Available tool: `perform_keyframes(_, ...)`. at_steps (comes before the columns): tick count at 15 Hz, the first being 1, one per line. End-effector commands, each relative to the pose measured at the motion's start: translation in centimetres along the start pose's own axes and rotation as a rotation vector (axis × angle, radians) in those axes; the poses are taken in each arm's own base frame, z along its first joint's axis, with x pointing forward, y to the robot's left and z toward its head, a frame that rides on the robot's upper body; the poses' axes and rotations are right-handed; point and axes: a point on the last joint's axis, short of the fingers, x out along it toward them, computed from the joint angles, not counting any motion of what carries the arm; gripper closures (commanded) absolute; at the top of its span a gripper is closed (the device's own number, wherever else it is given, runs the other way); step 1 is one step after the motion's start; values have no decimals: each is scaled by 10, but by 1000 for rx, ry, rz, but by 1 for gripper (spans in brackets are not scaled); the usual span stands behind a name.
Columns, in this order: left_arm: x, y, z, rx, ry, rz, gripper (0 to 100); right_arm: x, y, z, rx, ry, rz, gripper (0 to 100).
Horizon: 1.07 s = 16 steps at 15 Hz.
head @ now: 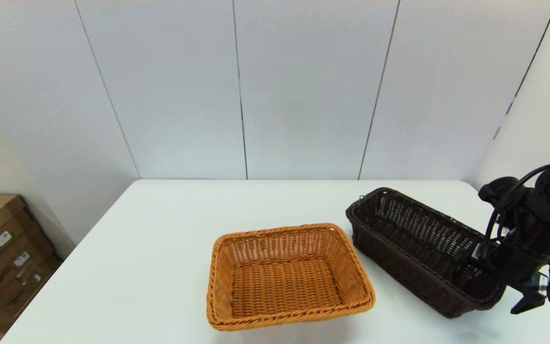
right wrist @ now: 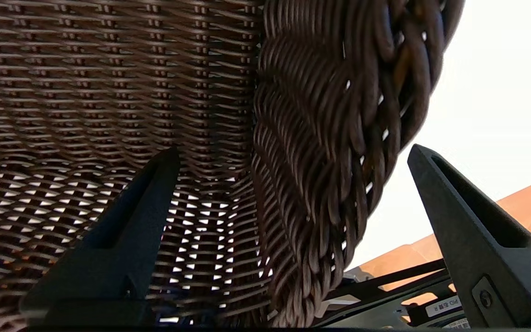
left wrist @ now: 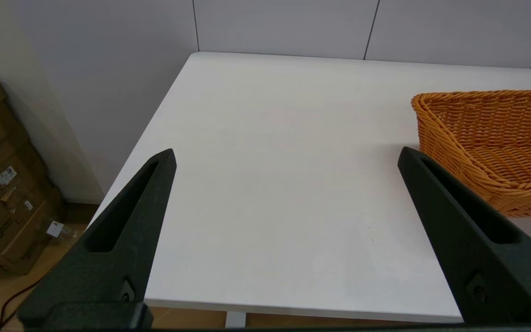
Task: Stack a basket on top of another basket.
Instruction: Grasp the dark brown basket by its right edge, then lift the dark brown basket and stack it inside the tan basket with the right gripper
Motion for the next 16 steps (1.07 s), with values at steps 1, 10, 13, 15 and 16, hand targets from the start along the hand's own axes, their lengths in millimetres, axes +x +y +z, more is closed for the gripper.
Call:
perform_keyframes(1,0,0,0,-1,-2,0,0,1,-2,3,19,2,-3,100)
perform_keyframes(10,0,0,0,-3,-2,0,0,8,-3,6,29,20,-16,100)
perform_keyframes(13,0,0,0,-3,-2,0,0,3,-6,12,51,22,26,100)
perform_keyframes(15,0,0,0,-3,-2,0,0,-1,-7,15,63,24,54,100)
perform_keyframes(16,0,0,0,-3,-3,0,0,-5,-8,16,68,18,67,100)
